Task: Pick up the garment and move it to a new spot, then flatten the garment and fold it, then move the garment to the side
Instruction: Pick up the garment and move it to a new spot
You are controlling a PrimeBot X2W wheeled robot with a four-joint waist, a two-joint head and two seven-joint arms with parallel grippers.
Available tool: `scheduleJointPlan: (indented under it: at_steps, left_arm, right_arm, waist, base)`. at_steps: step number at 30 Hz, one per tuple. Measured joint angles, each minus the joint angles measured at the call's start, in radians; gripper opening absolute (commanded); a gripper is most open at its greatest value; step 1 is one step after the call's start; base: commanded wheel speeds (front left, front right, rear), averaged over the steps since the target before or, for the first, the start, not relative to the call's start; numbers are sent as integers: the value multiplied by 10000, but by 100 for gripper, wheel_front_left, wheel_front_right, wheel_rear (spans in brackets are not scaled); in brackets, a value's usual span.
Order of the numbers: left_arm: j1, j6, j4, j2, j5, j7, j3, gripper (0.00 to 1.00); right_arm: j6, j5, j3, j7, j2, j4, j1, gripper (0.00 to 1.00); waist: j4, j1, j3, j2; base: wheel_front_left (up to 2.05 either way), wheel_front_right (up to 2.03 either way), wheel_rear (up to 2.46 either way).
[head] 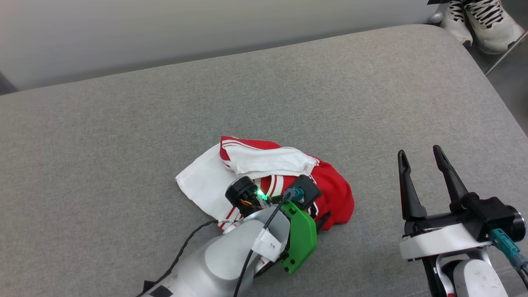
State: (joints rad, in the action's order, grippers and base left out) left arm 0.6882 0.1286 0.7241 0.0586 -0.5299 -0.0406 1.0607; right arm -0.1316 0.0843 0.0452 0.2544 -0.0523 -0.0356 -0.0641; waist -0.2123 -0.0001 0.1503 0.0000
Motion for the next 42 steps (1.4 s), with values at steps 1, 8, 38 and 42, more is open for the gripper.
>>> scheduleJointPlan:
  at_steps: [1, 8, 38, 42]
  left_arm:
    - [1, 0, 86, -6, -48, 127, 4, 100]
    - [18, 0, 102, -36, -673, 750, -42, 100]
    - [-4138, -2788, -6092, 3212, -982, 2964, -5628, 100]
    - [-5294, -2368, -6752, 2600, 186, 2964, -6506, 100]
  right_arm:
    - [0, -2, 0, 0, 0, 12, 2, 100]
    - [0, -86, -130, 2, 4, 150, 149, 100]
    - [0, -180, -546, 13, 33, 221, 910, 100]
    - [-2, -184, -525, 13, 35, 261, 965, 100]
  waist:
    - [31, 0, -7, 0]
    - [560, 0, -229, 0]
    - [3227, 0, -1472, -1]
    - [3178, 0, -1458, 0]
  base:
    - [0, 0, 0]
    - [0, 0, 0]
    - [0, 0, 0]
    - [0, 0, 0]
